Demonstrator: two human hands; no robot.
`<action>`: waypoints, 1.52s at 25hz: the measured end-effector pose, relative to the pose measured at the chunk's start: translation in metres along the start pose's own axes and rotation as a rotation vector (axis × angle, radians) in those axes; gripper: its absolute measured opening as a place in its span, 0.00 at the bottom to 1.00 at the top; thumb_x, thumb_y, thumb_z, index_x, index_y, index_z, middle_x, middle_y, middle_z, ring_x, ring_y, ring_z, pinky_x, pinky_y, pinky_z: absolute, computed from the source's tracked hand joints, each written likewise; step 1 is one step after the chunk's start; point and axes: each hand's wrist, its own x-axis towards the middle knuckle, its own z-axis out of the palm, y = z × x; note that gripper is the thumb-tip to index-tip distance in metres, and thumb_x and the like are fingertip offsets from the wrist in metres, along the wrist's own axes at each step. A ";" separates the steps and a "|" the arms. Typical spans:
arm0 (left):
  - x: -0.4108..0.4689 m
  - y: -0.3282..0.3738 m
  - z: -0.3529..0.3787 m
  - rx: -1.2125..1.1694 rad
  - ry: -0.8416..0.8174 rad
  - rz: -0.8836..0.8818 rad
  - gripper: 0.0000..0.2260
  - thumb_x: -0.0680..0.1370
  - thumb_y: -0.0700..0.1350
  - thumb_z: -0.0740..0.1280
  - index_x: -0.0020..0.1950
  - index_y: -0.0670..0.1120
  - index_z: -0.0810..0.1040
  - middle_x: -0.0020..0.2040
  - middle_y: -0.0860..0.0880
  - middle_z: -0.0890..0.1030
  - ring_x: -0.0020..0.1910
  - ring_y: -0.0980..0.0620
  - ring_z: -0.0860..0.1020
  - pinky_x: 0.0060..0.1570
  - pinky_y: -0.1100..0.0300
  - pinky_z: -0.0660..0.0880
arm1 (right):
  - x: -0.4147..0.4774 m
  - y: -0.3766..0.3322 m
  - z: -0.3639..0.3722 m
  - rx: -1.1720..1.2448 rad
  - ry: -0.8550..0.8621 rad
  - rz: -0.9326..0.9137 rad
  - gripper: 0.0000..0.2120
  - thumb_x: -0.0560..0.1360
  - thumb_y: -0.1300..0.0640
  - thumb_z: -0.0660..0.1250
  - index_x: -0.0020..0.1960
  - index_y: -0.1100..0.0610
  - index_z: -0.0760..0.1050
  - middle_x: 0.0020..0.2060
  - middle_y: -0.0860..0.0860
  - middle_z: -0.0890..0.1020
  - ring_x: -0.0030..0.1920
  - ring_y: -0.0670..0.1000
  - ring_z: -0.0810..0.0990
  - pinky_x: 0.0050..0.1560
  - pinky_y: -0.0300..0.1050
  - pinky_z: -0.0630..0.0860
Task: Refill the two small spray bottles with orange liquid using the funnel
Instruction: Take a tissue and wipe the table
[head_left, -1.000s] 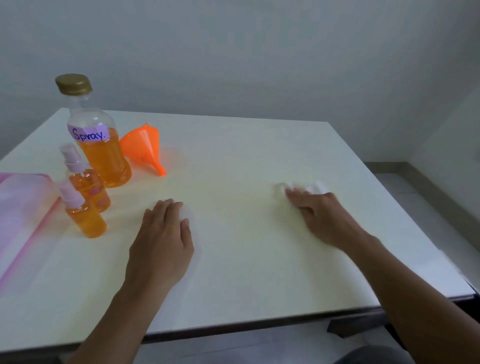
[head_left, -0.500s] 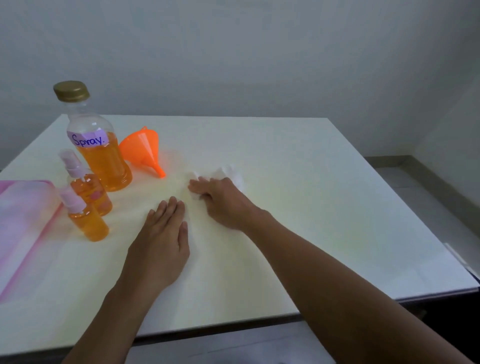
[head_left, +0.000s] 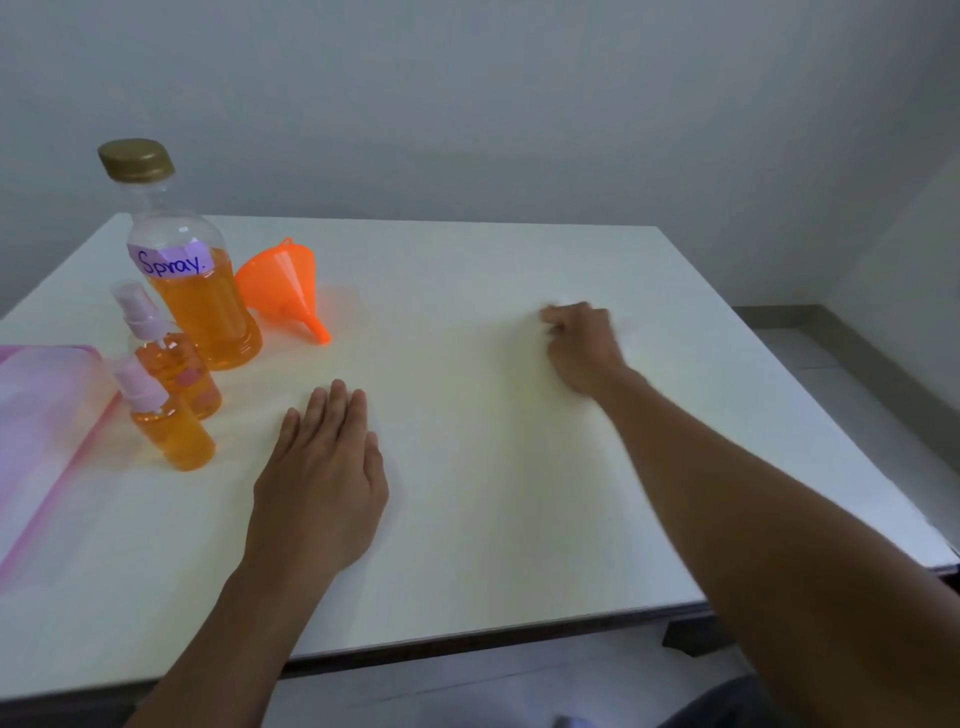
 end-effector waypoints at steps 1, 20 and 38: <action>0.000 -0.001 0.000 -0.012 0.001 0.005 0.28 0.81 0.54 0.39 0.81 0.47 0.49 0.81 0.50 0.47 0.80 0.52 0.45 0.78 0.54 0.44 | -0.005 -0.022 0.019 -0.001 -0.063 -0.105 0.21 0.75 0.71 0.61 0.64 0.63 0.81 0.61 0.62 0.82 0.63 0.61 0.81 0.54 0.34 0.70; 0.003 -0.001 0.002 -0.008 -0.031 0.003 0.26 0.83 0.51 0.43 0.81 0.45 0.50 0.81 0.48 0.48 0.80 0.50 0.46 0.78 0.55 0.42 | -0.018 0.025 -0.016 0.039 0.035 0.073 0.22 0.75 0.72 0.58 0.66 0.64 0.78 0.66 0.63 0.78 0.69 0.63 0.75 0.67 0.43 0.71; 0.000 0.002 0.001 -0.067 0.035 0.009 0.25 0.84 0.49 0.45 0.80 0.44 0.53 0.81 0.47 0.51 0.80 0.49 0.49 0.79 0.53 0.45 | -0.006 0.032 -0.030 -0.039 0.078 0.080 0.21 0.78 0.71 0.56 0.67 0.62 0.78 0.66 0.62 0.79 0.68 0.62 0.74 0.67 0.48 0.70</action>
